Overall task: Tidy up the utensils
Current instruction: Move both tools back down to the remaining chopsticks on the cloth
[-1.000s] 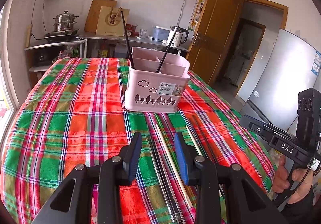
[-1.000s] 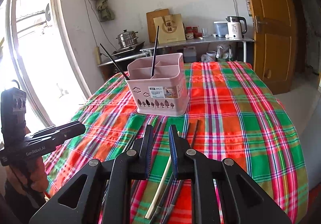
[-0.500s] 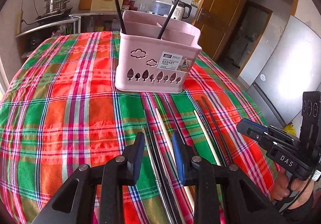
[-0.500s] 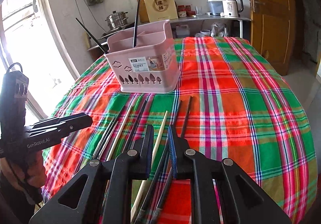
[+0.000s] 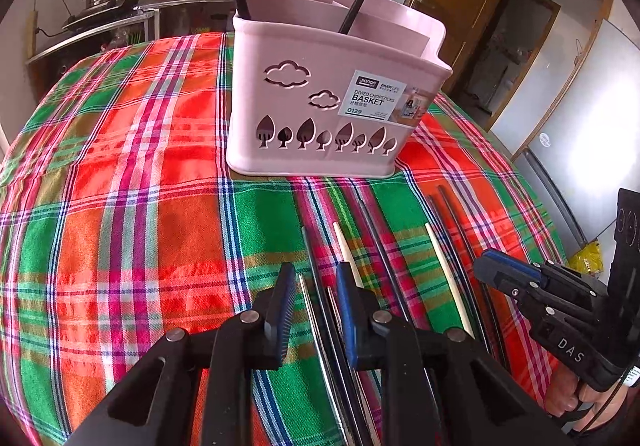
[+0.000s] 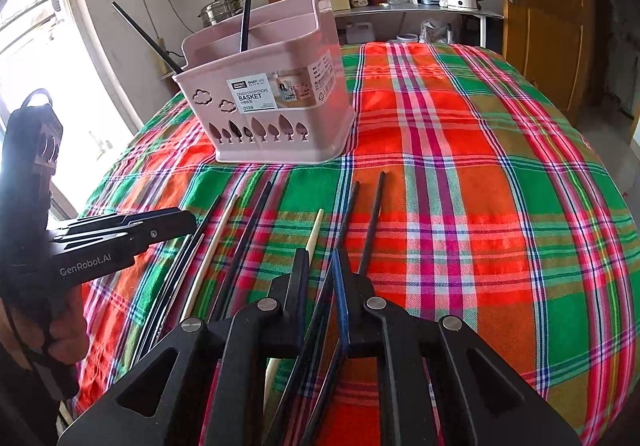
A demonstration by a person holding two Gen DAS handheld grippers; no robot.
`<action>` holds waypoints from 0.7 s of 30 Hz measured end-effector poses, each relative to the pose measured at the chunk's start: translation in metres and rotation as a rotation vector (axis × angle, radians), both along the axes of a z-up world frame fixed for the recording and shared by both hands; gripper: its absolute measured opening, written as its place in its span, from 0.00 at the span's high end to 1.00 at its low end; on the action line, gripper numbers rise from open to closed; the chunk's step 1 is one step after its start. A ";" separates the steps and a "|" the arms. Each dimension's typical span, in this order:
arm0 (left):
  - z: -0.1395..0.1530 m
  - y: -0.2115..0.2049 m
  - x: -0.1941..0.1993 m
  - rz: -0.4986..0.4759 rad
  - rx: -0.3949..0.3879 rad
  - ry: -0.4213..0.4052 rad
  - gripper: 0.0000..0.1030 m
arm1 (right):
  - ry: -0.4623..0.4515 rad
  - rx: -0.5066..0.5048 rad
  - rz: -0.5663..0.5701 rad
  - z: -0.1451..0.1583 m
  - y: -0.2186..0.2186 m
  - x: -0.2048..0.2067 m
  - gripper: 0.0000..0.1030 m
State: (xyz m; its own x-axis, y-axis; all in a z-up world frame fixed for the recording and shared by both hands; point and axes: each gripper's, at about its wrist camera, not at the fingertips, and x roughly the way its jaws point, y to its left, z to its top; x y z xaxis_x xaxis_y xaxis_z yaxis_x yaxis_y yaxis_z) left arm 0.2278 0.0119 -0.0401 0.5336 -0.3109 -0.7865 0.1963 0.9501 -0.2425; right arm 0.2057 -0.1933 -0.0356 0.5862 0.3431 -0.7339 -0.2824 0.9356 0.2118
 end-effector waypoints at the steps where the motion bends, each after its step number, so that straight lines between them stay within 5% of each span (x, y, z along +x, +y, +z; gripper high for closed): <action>1: -0.001 -0.001 0.002 -0.002 0.006 0.004 0.84 | 0.003 -0.001 -0.002 -0.001 0.000 0.002 0.89; 21: -0.006 -0.013 0.023 -0.013 0.073 0.054 0.89 | 0.046 -0.037 -0.010 -0.013 0.007 0.016 0.90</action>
